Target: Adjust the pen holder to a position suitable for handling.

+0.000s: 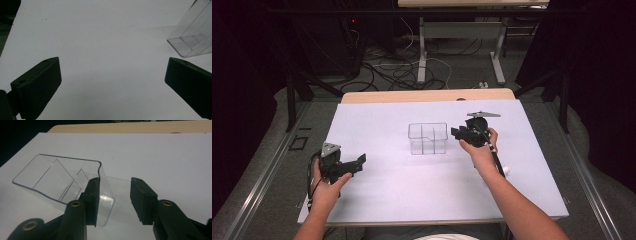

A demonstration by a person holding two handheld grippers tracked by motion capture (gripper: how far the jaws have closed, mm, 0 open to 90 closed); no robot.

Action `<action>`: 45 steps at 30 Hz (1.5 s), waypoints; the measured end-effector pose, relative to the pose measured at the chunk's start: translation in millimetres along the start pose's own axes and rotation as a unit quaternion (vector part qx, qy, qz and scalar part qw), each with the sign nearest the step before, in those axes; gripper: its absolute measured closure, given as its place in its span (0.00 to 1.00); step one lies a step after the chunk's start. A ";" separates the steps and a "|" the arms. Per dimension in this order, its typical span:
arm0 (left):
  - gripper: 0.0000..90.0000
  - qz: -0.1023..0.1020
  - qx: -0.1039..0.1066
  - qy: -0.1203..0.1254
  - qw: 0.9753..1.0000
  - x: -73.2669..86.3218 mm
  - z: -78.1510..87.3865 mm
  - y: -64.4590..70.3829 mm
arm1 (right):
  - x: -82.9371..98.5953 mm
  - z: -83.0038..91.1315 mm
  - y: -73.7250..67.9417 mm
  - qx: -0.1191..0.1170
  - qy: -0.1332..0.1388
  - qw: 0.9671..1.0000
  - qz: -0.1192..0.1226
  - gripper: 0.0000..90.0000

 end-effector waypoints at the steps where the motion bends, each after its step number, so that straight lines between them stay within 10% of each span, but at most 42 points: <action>1: 0.01 0.000 0.000 0.000 1.000 0.0 0.0 0.0 | 0.0 1.9 -0.1 -0.003 0.000 1.000 0.000 0.60; 19: 0.01 0.000 -0.001 0.003 1.000 0.0 0.1 0.0 | 16.3 37.7 9.2 -0.029 -0.007 0.998 -0.046 0.21; 32: 0.01 -0.002 -0.001 0.001 1.000 0.4 -0.3 0.5 | 34.9 66.5 50.9 -0.019 -0.023 0.999 -0.044 0.18; 45: 0.01 -0.001 0.000 0.000 1.000 1.2 -1.0 2.0 | 44.4 75.3 63.6 -0.024 -0.033 0.998 -0.054 0.20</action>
Point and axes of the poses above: each handheld gripper's, and its own axes: z roughly backward along the jaws, x roughly out of its underside, y roughly to its right, the point moved 8 cm from there along -z, roughly forward along the jaws, and after that the axes turned 6 degrees about -x, right-handed, at the moved point
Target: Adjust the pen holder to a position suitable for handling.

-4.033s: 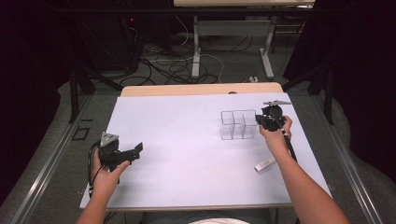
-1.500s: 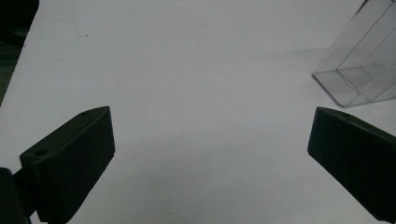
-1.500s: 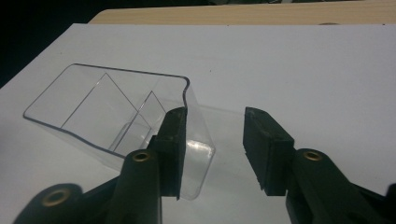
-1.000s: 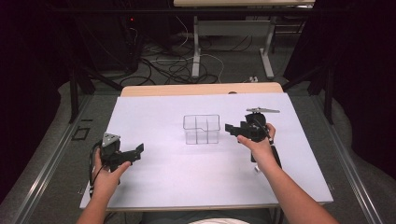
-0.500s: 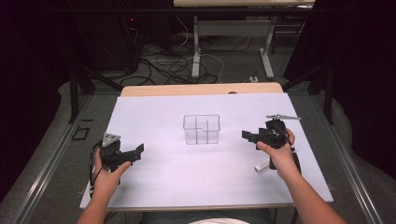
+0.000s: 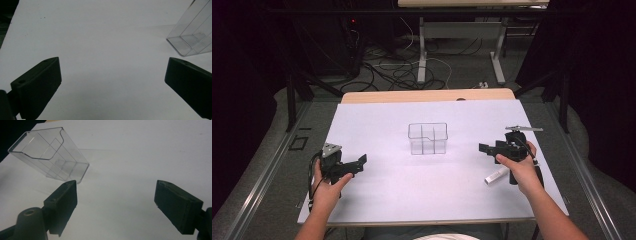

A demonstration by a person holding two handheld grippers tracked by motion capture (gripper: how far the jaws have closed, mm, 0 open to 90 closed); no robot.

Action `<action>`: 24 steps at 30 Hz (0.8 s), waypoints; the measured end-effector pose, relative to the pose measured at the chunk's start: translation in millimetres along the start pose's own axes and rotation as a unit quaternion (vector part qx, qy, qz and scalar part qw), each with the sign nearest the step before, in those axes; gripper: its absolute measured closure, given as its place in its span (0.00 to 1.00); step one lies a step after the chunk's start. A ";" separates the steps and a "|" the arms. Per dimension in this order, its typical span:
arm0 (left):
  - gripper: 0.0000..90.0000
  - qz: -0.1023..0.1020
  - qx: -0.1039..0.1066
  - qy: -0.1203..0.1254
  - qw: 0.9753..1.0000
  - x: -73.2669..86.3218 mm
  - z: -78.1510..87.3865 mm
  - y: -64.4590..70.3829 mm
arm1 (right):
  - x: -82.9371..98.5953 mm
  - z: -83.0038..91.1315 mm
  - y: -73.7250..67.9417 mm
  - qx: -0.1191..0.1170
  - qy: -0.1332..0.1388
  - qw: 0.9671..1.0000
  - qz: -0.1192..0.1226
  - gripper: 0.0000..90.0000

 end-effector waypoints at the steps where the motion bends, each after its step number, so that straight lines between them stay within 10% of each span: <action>1: 0.01 0.000 0.000 0.000 1.000 0.0 0.0 0.0 | 0.0 0.0 0.0 0.000 0.000 1.000 0.000 0.20; 10: 0.01 0.000 0.000 0.000 1.000 -0.3 0.6 -0.5 | 9.0 7.6 12.2 0.041 -0.009 0.999 0.000 0.20; 17: 0.01 -0.001 0.000 -0.001 1.000 -0.1 0.5 -0.3 | 22.6 20.1 20.3 0.047 0.008 0.996 -0.073 0.21; 24: 0.01 -0.005 0.003 0.001 1.000 -0.4 0.6 2.0 | 44.5 34.7 21.8 0.062 0.032 0.983 -0.167 0.29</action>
Point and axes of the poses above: each handheld gripper's, and its own axes: z roughly backward along the jaws, x roughly out of its underside, y roughly to its right, the point moved 8 cm from there along -z, roughly forward along the jaws, and after that the axes turned 6 degrees about -x, right-handed, at the moved point
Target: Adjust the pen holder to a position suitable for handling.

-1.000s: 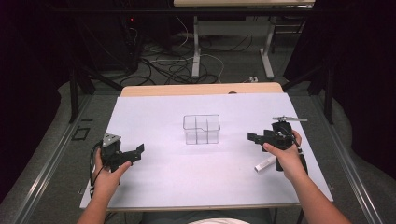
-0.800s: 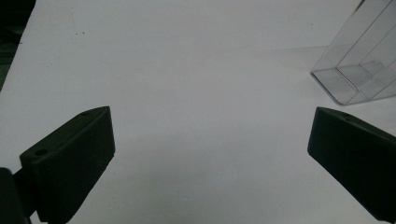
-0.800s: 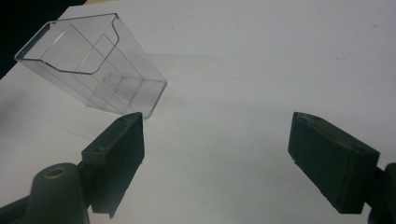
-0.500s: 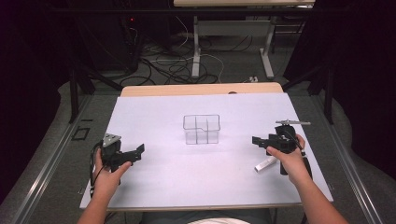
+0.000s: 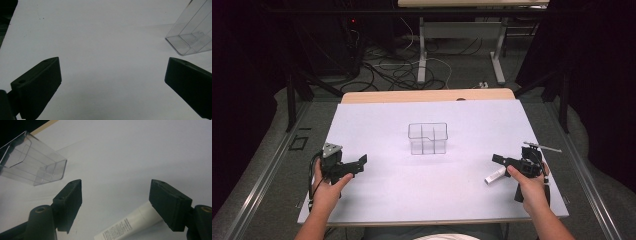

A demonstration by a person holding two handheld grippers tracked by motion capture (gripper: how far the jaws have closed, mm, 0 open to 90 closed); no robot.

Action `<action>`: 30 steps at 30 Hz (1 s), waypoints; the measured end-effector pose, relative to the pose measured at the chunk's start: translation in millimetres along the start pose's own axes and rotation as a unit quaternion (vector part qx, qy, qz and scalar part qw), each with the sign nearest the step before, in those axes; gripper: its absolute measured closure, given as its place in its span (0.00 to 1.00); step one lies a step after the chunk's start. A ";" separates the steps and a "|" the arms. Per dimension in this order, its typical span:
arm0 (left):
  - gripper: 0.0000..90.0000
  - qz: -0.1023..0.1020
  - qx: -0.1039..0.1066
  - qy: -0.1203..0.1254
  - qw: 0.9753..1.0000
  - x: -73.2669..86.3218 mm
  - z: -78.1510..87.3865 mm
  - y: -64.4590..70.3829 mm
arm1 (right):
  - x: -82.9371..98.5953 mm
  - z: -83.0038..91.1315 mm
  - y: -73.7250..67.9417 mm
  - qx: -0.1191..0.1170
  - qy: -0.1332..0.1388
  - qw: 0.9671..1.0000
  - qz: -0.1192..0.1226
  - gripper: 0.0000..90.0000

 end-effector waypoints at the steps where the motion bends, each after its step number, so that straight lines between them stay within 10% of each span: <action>1: 0.01 0.000 0.000 0.000 1.000 0.1 -0.2 0.0 | 2.3 2.0 1.8 0.005 0.000 1.000 -0.010 0.29; 19: 0.01 -0.002 0.001 -0.007 1.000 1.7 -2.1 2.8 | 23.9 5.7 13.9 0.021 0.033 0.988 -0.151 0.27; 30: 0.02 -0.003 0.001 -0.003 1.000 1.1 -2.7 3.8 | 35.2 6.0 27.6 0.024 0.023 0.967 -0.254 0.47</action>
Point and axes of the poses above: each handheld gripper's, and its own axes: z roughly backward along the jaws, x roughly out of its underside, y roughly to its right, the point moved 8 cm from there along -z, roughly forward along the jaws, and after that the axes turned 6 degrees about -x, right-handed, at the moved point
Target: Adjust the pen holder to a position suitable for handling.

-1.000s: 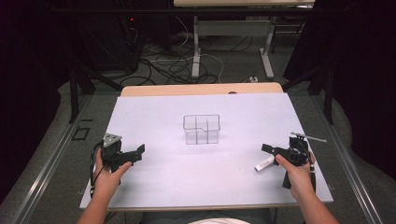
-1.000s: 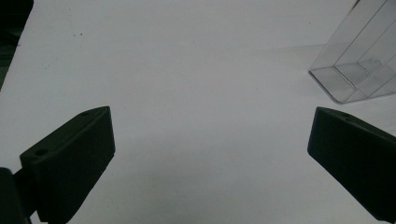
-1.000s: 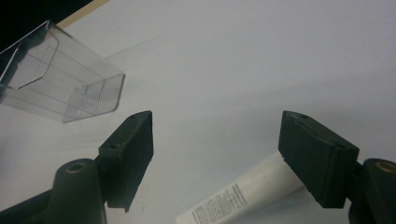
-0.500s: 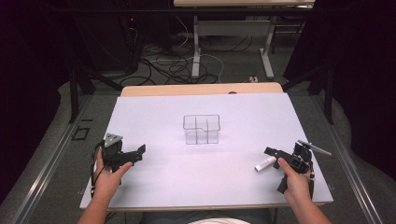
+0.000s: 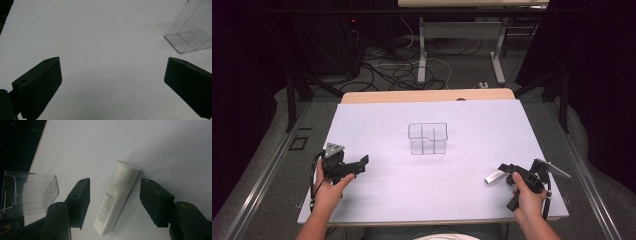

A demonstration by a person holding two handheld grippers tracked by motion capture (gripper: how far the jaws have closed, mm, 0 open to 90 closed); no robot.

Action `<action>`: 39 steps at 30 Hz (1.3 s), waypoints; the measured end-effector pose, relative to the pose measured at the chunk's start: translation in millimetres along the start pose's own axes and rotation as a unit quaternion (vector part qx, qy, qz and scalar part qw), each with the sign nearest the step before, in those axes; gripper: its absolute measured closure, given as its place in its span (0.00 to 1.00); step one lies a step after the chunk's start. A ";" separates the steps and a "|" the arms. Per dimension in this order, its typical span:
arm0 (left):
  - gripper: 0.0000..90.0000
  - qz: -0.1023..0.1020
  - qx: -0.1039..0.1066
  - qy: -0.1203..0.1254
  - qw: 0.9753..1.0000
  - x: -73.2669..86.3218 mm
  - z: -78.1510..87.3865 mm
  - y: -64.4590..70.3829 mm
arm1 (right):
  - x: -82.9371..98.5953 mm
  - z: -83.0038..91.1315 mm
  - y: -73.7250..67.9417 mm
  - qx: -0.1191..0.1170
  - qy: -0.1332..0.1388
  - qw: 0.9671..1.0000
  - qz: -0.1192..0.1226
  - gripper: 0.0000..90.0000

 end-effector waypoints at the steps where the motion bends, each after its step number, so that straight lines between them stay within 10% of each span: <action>1: 0.02 0.000 0.000 0.000 1.000 0.0 0.0 0.0 | 0.8 -0.9 3.3 0.007 -0.003 1.000 0.003 0.48; 39: 0.02 -0.008 0.002 -0.003 1.000 0.6 -1.1 2.6 | -1.1 -9.6 9.7 -0.004 -0.023 0.998 -0.053 0.71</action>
Point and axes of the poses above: each handheld gripper's, and its own axes: z roughly backward along the jaws, x roughly out of its underside, y roughly to its right, the point moved 8 cm from there along -z, roughly forward along the jaws, and after that the axes turned 6 degrees about -x, right-handed, at the moved point
